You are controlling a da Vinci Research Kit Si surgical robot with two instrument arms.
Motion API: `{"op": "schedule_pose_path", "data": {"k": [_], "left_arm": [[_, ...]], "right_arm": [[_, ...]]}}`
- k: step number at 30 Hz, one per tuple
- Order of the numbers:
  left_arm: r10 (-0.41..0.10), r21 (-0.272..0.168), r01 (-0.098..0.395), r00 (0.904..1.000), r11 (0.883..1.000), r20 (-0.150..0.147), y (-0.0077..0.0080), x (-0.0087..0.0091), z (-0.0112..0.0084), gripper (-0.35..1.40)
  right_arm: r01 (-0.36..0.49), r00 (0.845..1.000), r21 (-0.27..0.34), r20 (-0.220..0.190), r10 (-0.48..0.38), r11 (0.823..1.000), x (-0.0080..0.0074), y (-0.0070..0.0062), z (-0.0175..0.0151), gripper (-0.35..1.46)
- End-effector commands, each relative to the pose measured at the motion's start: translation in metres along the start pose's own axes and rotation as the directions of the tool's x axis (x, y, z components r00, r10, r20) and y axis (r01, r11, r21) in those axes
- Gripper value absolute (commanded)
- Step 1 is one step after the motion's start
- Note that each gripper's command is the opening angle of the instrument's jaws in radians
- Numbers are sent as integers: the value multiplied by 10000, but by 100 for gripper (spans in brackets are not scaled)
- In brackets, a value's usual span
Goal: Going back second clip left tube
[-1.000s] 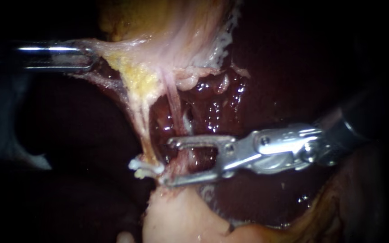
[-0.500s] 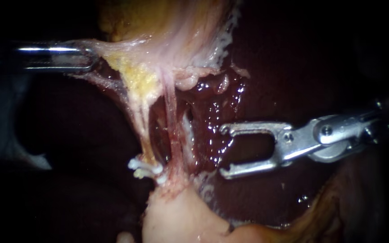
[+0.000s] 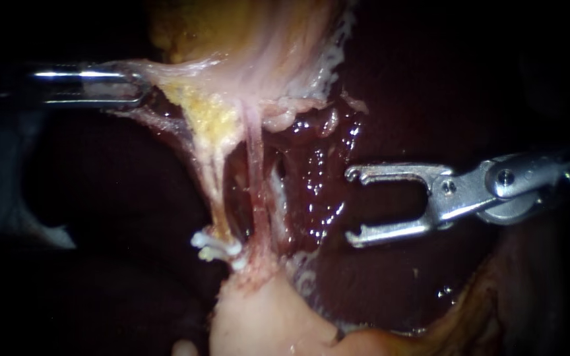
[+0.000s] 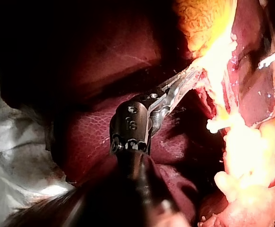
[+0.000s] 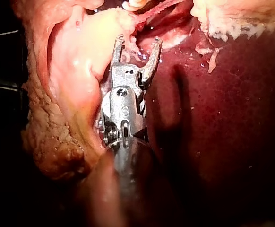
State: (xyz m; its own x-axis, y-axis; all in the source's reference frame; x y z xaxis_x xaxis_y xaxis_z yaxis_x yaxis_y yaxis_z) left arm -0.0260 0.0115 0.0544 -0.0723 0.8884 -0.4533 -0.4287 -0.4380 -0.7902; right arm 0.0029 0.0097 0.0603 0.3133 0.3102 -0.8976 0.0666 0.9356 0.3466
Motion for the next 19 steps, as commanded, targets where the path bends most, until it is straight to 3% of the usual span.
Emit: {"op": "schedule_pose_path", "data": {"k": [1, 9, 19], "left_arm": [[11, 42, -11, 10000, 10000, -13, 1, -1, 4, -35], [21, 59, -21, 10000, 10000, -41, 1, -13, 27, -35], [35, 45, -35, 10000, 10000, -3, -2, -13, 30, -35]], "right_arm": [[1, 10000, 1, -2, -1, 10000, -1, 0, 1, 50], [2, 10000, -3, -1, -2, 10000, -1, -1, 1, 50], [1, 10000, -5, 0, -1, 10000, 0, -1, 1, 50]]}}
